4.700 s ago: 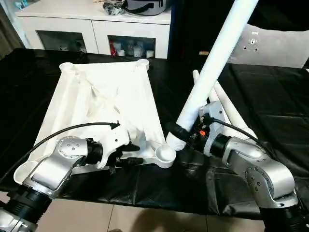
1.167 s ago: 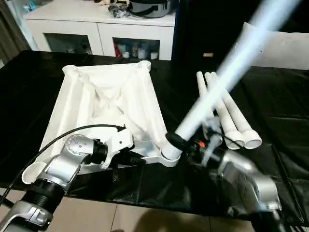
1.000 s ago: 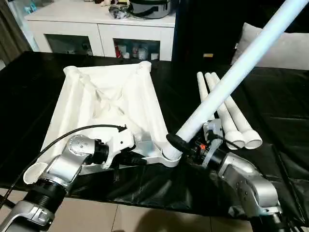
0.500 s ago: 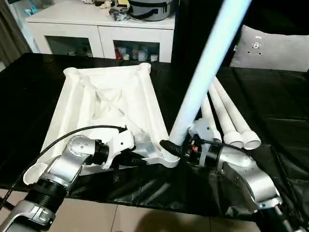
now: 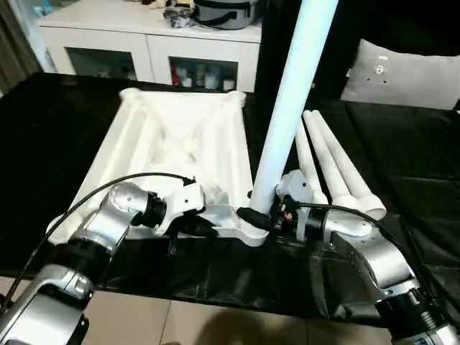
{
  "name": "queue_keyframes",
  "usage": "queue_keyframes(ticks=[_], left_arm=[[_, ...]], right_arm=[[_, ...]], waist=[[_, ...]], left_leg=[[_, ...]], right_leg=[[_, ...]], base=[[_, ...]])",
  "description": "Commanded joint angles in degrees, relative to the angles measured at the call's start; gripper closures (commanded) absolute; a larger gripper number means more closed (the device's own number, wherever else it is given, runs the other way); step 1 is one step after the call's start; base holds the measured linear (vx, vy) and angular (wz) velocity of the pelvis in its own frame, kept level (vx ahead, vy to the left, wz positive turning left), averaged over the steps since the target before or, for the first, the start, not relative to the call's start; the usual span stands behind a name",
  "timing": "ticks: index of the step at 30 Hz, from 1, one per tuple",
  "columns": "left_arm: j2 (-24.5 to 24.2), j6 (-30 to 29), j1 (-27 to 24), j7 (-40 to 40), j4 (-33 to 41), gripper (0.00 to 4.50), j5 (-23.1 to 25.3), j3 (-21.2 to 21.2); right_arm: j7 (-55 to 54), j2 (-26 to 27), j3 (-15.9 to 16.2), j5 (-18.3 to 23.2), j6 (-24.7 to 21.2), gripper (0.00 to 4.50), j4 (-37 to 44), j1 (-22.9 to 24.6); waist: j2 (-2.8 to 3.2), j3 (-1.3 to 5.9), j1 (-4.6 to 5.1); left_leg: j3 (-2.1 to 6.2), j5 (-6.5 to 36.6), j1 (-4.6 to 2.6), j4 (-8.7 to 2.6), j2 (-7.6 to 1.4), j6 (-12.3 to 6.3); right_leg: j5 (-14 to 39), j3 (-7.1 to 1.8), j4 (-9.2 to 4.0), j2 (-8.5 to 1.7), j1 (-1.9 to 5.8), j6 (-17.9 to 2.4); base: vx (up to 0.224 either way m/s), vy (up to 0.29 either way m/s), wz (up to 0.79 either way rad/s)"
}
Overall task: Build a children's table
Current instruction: Insert table leg to table base
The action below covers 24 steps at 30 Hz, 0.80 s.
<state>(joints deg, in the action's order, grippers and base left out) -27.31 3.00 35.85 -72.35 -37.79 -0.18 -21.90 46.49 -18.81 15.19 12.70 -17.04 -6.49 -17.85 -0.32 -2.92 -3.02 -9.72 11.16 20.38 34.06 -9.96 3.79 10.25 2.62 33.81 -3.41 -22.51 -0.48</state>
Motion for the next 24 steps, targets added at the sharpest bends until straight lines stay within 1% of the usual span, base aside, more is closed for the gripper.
queue_keyframes(ticks=[1,4,5,6,7,8,9,10,11,12,13,14,15,16,17,18,19,20,21,22,23,24], left_arm=[[-1.1,-0.2,4.4,4.7,1.4,4.50,-0.6,4.9],[-2.2,-2.9,1.0,5.3,5.2,4.50,-1.8,6.0],[-3.2,-5.2,-2.1,6.3,8.7,4.50,-2.0,6.9],[-3.4,-5.9,-2.9,6.7,9.7,4.50,-2.0,7.1],[-3.7,-6.7,-3.8,7.1,11.0,4.50,-1.9,7.3],[-4.0,-7.5,-4.8,7.5,12.2,4.50,-1.9,7.6],[-5.1,-12.8,-9.6,9.5,20.1,4.50,-1.6,8.5],[-5.1,-13.1,-10.0,9.7,20.6,4.50,-1.5,8.5],[-5.3,-20.0,-15.3,12.2,30.5,4.50,-2.0,9.9],[-5.3,-20.0,-15.3,12.2,30.5,4.50,-2.0,9.9],[-5.1,-21.7,-16.5,12.8,32.9,4.50,-2.2,10.2],[-4.9,-24.0,-18.1,13.5,36.2,4.50,-2.3,10.5],[-3.5,-27.8,-20.9,14.7,42.7,4.50,-2.5,10.3],[-3.1,-29.0,-21.7,15.0,44.6,4.50,-2.6,10.3],[-2.4,-29.9,-22.2,15.6,46.3,4.50,-2.4,9.9],[-2.0,-30.3,-22.3,16.0,47.0,4.50,-2.2,9.6],[-1.2,-30.3,-22.0,16.9,47.0,4.50,-1.7,9.3],[-1.1,-30.3,-21.9,17.3,47.0,4.50,-1.5,9.2],[-1.0,-30.3,-21.7,18.5,47.2,4.50,-0.7,8.7],[-1.0,-30.3,-21.7,18.6,47.2,4.50,-0.7,8.7],[-1.2,-31.3,-21.5,20.1,47.4,4.50,0.4,8.4],[-1.3,-31.8,-21.3,20.5,47.3,4.50,0.4,8.5]], right_arm=[[1.3,0.8,5.4,-1.8,-5.8,2.59,-5.8,3.9],[-0.9,2.4,4.1,-1.6,-6.2,2.59,-6.8,3.4],[-2.6,3.0,3.8,-2.5,-6.0,2.59,-7.9,2.8],[-3.1,3.1,3.6,-2.6,-6.0,2.59,-8.2,2.7],[-3.6,3.3,3.5,-2.8,-6.0,2.59,-8.5,2.6],[-4.3,3.5,3.3,-3.1,-6.0,2.59,-8.9,2.4],[-6.5,4.5,2.0,-3.5,-5.9,2.59,-10.6,1.5],[-6.6,4.6,1.9,-3.5,-5.9,2.59,-10.7,1.4],[-8.4,5.8,0.6,-3.6,-5.6,2.59,-12.4,0.3],[-8.4,5.8,0.6,-3.6,-5.6,2.59,-12.4,0.3],[-8.7,6.1,0.3,-3.6,-5.5,2.59,-12.8,0.0],[-9.1,6.4,0.0,-3.7,-5.5,2.59,-13.3,-0.4],[-9.5,6.7,-0.3,-3.9,-5.3,2.59,-14.5,-1.3],[-9.6,6.8,-0.3,-3.9,-5.2,2.59,-14.9,-1.6],[-9.2,6.8,-0.1,-3.8,-5.1,2.59,-15.0,-1.9],[-8.8,6.8,0.1,-3.7,-5.1,2.59,-15.1,-2.0],[-8.1,6.8,0.4,-3.5,-5.2,2.59,-15.1,-2.1],[-7.9,6.8,0.6,-3.5,-5.2,2.59,-15.1,-2.2],[-7.0,6.7,1.4,-3.7,-4.9,2.59,-15.3,-2.1],[-7.0,6.7,1.4,-3.7,-4.9,2.59,-15.3,-2.1],[-6.8,6.9,1.6,-3.6,-4.9,2.59,-15.4,-2.0],[-6.8,7.1,1.7,-3.5,-5.0,2.59,-15.2,-1.8]], waist=[[0.52,1.93,0.31],[0.63,1.73,0.54],[0.15,1.79,0.82],[0.33,1.75,0.94],[0.46,1.76,1.26],[0.58,1.50,1.50],[0.05,1.51,1.54],[0.14,1.80,1.62],[0.47,1.61,2.23],[0.39,1.42,2.76],[0.28,1.36,2.87],[0.31,1.54,2.81],[-0.21,1.74,3.05],[-0.07,1.65,3.10],[0.05,1.56,3.14],[-0.50,1.60,3.19],[-0.28,1.53,3.13],[-0.23,1.50,3.12],[-0.45,1.54,3.01],[-0.42,1.45,2.93],[-0.44,1.57,2.82],[-0.42,1.57,2.82]], left_leg=[[1.77,23.5,-0.93,-5.41,-3.01,0.67],[1.84,24.5,-0.91,-5.54,-3.12,1.17],[1.95,24.4,-0.60,-5.62,-3.12,1.28],[2.06,24.2,-0.49,-5.67,-3.16,1.38],[2.13,24.2,-0.39,-5.69,-3.19,1.46],[2.13,25.2,-0.49,-5.72,-3.12,1.41],[1.99,25.6,-0.67,-5.67,-3.03,1.22],[2.27,25.6,-0.58,-5.63,-3.30,1.83],[2.41,26.3,-0.37,-5.80,-3.34,2.18],[2.60,26.6,-0.13,-5.90,-3.37,2.13],[2.36,27.5,-0.49,-5.56,-2.84,1.52],[2.29,27.5,-0.90,-5.33,-2.90,1.64],[2.16,26.0,-0.59,-5.30,-2.85,1.11],[2.13,25.0,-0.38,-5.46,-3.12,1.02],[1.96,25.6,-0.58,-5.38,-3.03,0.85],[1.86,25.8,-0.63,-5.28,-2.89,0.60],[1.94,26.5,-0.76,-5.22,-2.74,0.62],[1.96,26.8,-0.82,-5.17,-2.69,0.65],[1.97,27.4,-1.02,-5.11,-2.64,0.64],[2.12,28.0,-0.93,-5.20,-2.60,0.65],[2.18,28.0,-0.95,-5.20,-2.63,0.70],[2.22,28.2,-0.93,-5.27,-2.69,0.80]], right_leg=[[30.7,-2.46,-5.53,-4.93,0.91,-6.7],[31.2,-2.53,-5.48,-5.07,0.82,-7.3],[31.7,-2.42,-5.36,-5.13,1.10,-7.2],[31.8,-2.44,-5.21,-5.21,1.11,-7.3],[32.0,-2.45,-5.15,-5.18,1.08,-7.1],[33.4,-2.41,-5.41,-5.02,0.80,-6.7],[34.5,-2.40,-5.72,-4.92,0.66,-6.2],[33.8,-2.52,-4.95,-5.34,0.89,-6.8],[35.1,-2.36,-4.99,-5.27,0.89,-6.7],[35.1,-2.32,-5.04,-5.29,0.85,-7.0],[38.2,-2.10,-5.93,-4.79,0.43,-5.6],[38.0,-2.36,-5.87,-4.98,0.24,-5.7],[36.5,-2.46,-5.87,-4.78,0.46,-6.2],[34.0,-2.58,-5.44,-4.65,0.49,-7.1],[33.9,-2.51,-5.59,-4.40,0.25,-7.2],[34.7,-2.42,-5.81,-4.28,0.20,-6.8],[36.4,-2.35,-5.99,-4.32,0.08,-6.1],[37.1,-2.26,-6.13,-4.30,-0.02,-5.6],[38.1,-2.21,-6.39,-4.26,-0.17,-4.9],[38.9,-2.13,-6.46,-4.28,-0.15,-4.3],[39.3,-2.12,-6.54,-4.41,-0.12,-3.9],[39.2,-2.13,-6.50,-4.40,-0.13,-3.8]], base=[[0.000,0.000,0.00],[0.000,0.000,0.00],[0.000,0.000,0.00],[0.000,0.000,0.00],[0.000,0.000,0.00],[0.000,0.000,0.00],[0.000,0.000,0.00],[0.000,0.000,0.00],[0.000,0.000,0.00],[0.000,0.000,0.00],[0.000,0.000,0.00],[0.000,0.000,0.00],[0.000,0.000,0.00],[0.000,0.000,0.00],[0.000,0.000,0.00],[0.000,0.000,0.00],[0.000,0.000,0.00],[0.000,0.000,0.00],[0.000,0.000,0.00],[0.000,0.000,0.00],[0.000,0.000,0.00],[0.000,0.000,0.00]])
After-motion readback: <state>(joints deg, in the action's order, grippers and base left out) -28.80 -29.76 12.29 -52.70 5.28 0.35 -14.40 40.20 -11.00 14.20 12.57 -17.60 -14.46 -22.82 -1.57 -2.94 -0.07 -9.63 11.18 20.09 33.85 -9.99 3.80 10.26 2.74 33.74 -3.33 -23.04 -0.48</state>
